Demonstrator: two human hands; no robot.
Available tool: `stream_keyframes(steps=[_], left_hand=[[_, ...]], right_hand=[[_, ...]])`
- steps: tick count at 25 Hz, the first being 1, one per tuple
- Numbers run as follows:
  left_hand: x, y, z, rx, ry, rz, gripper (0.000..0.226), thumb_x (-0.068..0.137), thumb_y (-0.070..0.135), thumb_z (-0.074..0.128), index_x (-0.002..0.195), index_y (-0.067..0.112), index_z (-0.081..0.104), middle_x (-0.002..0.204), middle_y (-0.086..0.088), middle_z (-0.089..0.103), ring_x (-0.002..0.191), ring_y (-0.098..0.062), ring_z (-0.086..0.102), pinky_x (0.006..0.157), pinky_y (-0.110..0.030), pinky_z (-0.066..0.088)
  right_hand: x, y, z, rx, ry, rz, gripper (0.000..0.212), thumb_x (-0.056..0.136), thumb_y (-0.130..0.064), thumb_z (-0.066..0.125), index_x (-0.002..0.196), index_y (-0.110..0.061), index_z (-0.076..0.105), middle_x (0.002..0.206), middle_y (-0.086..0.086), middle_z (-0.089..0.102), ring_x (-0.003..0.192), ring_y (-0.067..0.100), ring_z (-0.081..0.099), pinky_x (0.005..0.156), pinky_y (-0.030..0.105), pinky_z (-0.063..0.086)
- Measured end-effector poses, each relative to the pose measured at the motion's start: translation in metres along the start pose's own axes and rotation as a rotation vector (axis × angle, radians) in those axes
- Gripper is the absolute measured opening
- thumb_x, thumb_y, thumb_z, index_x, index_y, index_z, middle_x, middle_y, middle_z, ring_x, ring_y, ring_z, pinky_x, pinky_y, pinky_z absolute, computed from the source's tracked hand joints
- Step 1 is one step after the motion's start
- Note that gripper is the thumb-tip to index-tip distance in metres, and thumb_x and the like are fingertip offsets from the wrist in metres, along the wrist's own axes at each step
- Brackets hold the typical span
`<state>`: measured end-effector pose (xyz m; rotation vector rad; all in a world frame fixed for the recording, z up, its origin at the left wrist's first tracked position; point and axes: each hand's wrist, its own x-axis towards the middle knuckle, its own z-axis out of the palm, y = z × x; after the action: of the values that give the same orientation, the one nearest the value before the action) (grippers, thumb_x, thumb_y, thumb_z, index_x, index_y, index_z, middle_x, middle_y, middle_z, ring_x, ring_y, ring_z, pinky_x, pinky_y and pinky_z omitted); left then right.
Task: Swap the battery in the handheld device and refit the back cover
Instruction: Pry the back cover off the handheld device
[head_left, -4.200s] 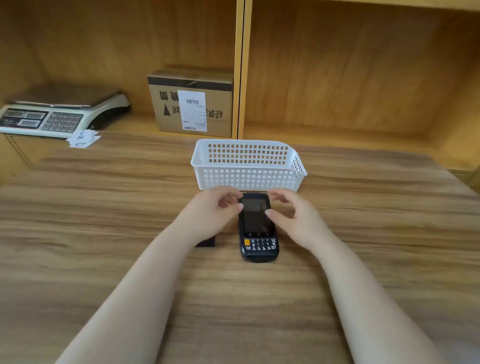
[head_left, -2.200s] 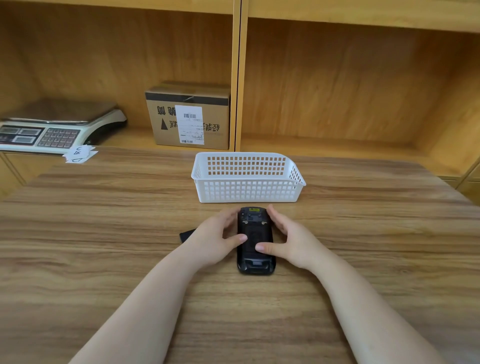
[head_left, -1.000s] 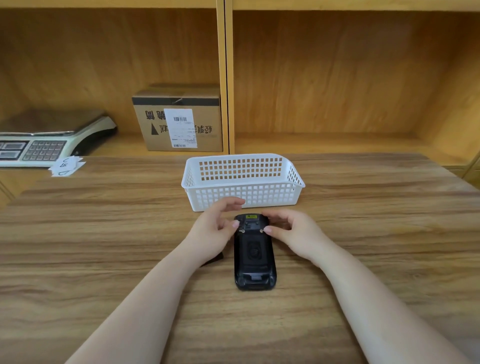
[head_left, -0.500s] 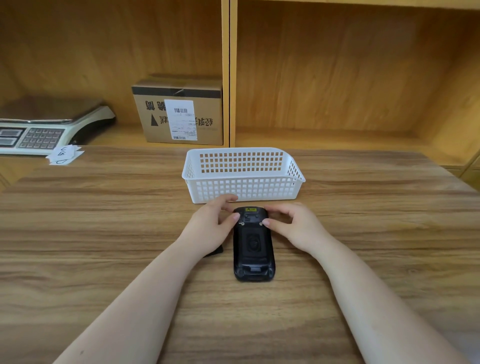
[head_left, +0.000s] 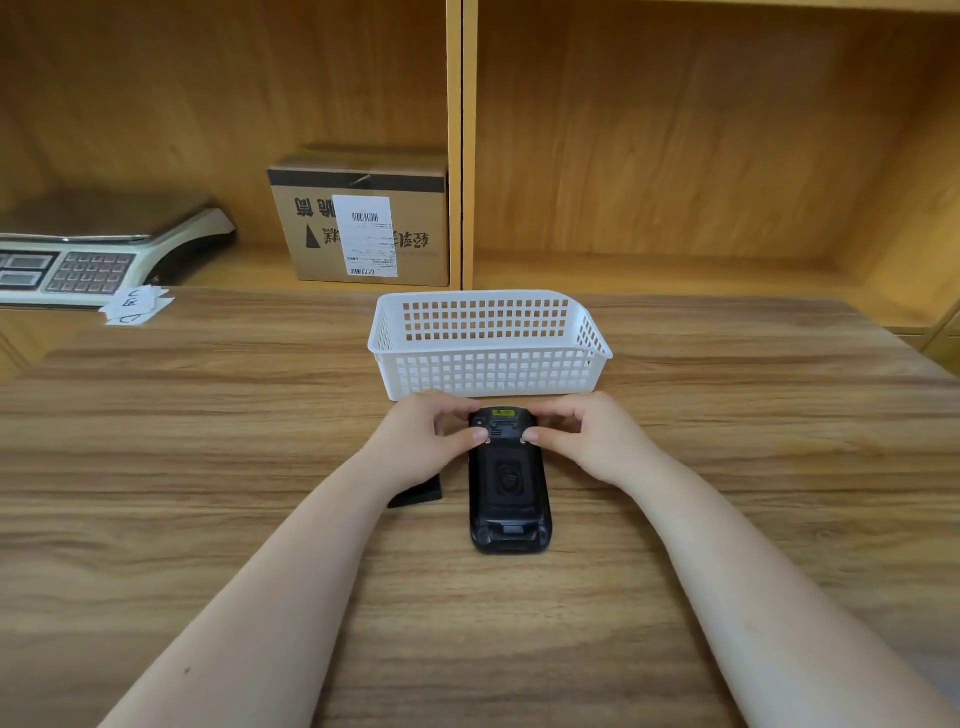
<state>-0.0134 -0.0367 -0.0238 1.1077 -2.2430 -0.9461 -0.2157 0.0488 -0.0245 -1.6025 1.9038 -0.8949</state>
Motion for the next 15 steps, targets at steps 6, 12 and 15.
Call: stream_keyframes(steps=[6, 12, 15], left_hand=[[0.0, -0.002, 0.003, 0.037, 0.016, 0.017, 0.035, 0.085, 0.031, 0.069, 0.12, 0.027, 0.066, 0.089, 0.018, 0.06, 0.06, -0.003, 0.047, 0.058, -0.016, 0.035], [0.002, -0.008, 0.006, 0.051, 0.026, 0.034, 0.038, 0.083, 0.035, 0.07, 0.12, 0.028, 0.066, 0.107, 0.01, 0.065, 0.064, -0.005, 0.05, 0.063, -0.019, 0.039], [0.003, -0.01, 0.006, 0.058, 0.02, 0.021, 0.038, 0.082, 0.036, 0.07, 0.12, 0.029, 0.066, 0.103, 0.005, 0.067, 0.074, -0.007, 0.057, 0.071, -0.022, 0.046]], right_hand=[[0.001, -0.009, 0.004, -0.006, 0.05, 0.041, 0.03, 0.083, -0.025, 0.072, 0.114, -0.023, 0.071, 0.108, -0.013, 0.067, 0.09, -0.003, 0.055, 0.085, 0.022, 0.042], [0.01, -0.012, 0.003, 0.008, 0.078, 0.121, 0.021, 0.074, -0.025, 0.08, 0.093, -0.024, 0.07, 0.094, -0.011, 0.067, 0.091, 0.009, 0.061, 0.072, 0.021, 0.043], [0.007, -0.012, 0.002, 0.086, 0.072, 0.14, 0.021, 0.077, -0.025, 0.078, 0.097, -0.025, 0.07, 0.096, -0.012, 0.068, 0.093, 0.005, 0.061, 0.079, 0.023, 0.046]])
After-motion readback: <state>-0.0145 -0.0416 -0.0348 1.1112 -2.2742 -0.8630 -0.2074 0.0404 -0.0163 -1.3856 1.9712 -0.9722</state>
